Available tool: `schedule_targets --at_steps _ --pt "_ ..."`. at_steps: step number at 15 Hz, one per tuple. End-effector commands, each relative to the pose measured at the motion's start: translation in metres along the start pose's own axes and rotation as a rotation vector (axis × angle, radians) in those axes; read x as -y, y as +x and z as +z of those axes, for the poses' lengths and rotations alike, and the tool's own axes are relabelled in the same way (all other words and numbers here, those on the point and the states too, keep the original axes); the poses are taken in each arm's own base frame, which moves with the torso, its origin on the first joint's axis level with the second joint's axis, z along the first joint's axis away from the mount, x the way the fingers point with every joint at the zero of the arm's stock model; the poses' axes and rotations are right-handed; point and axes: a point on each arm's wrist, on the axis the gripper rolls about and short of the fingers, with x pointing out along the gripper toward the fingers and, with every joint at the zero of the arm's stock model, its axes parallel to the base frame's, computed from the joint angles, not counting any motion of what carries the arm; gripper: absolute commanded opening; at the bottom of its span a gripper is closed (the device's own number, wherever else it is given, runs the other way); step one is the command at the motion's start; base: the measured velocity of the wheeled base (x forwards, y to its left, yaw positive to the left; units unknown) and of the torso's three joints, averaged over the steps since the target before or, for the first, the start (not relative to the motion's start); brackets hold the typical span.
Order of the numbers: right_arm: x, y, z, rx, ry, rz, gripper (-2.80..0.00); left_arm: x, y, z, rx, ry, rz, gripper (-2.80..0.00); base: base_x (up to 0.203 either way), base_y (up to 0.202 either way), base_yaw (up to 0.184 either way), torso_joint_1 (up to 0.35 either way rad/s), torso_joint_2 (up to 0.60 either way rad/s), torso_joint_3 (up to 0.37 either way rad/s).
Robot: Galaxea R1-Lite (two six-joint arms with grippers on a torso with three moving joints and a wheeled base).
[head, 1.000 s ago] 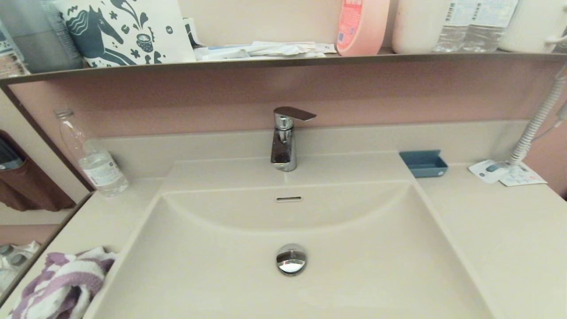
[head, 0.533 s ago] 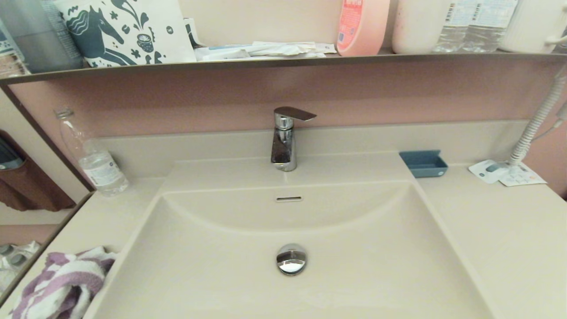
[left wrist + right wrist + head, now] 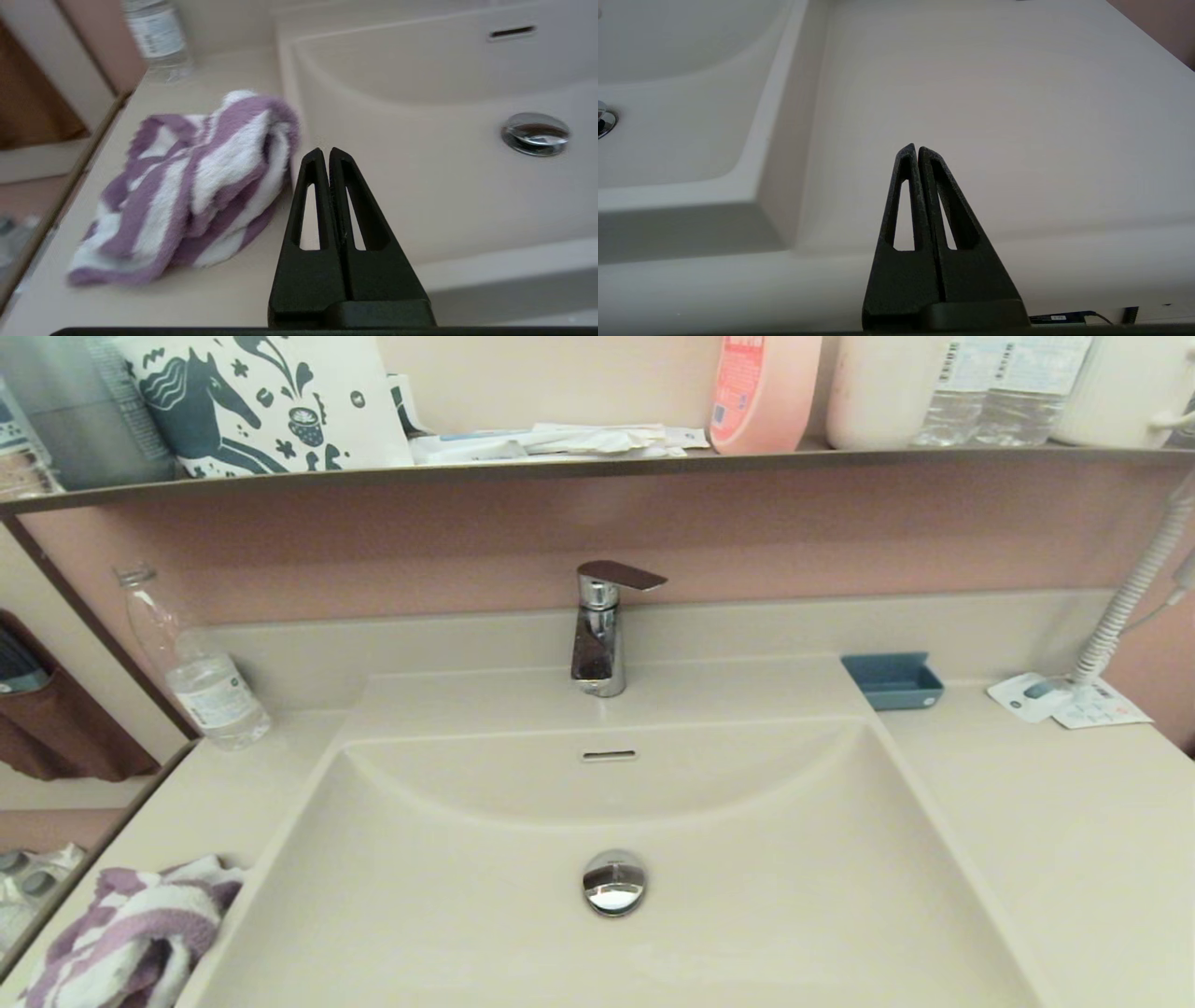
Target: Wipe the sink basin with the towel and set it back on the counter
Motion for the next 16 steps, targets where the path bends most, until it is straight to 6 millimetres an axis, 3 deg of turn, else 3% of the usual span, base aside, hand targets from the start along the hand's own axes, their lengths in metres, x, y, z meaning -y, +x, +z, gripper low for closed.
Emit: schedule_targets --at_steps 1,16 --pt "0.0 0.0001 0.0 -0.001 0.0 0.001 -2.8 0.0018 0.0021 -0.0115 -0.049 0.006 -0.02 -2.8 0.0 0.0 0.0 0.0 0.0 0.0" --pt "0.0 0.0001 0.0 -0.001 0.003 -0.002 -2.8 0.0017 0.0021 -0.0118 -0.052 -0.043 -0.015 -2.8 0.0 0.0 0.0 0.0 0.0 0.0"
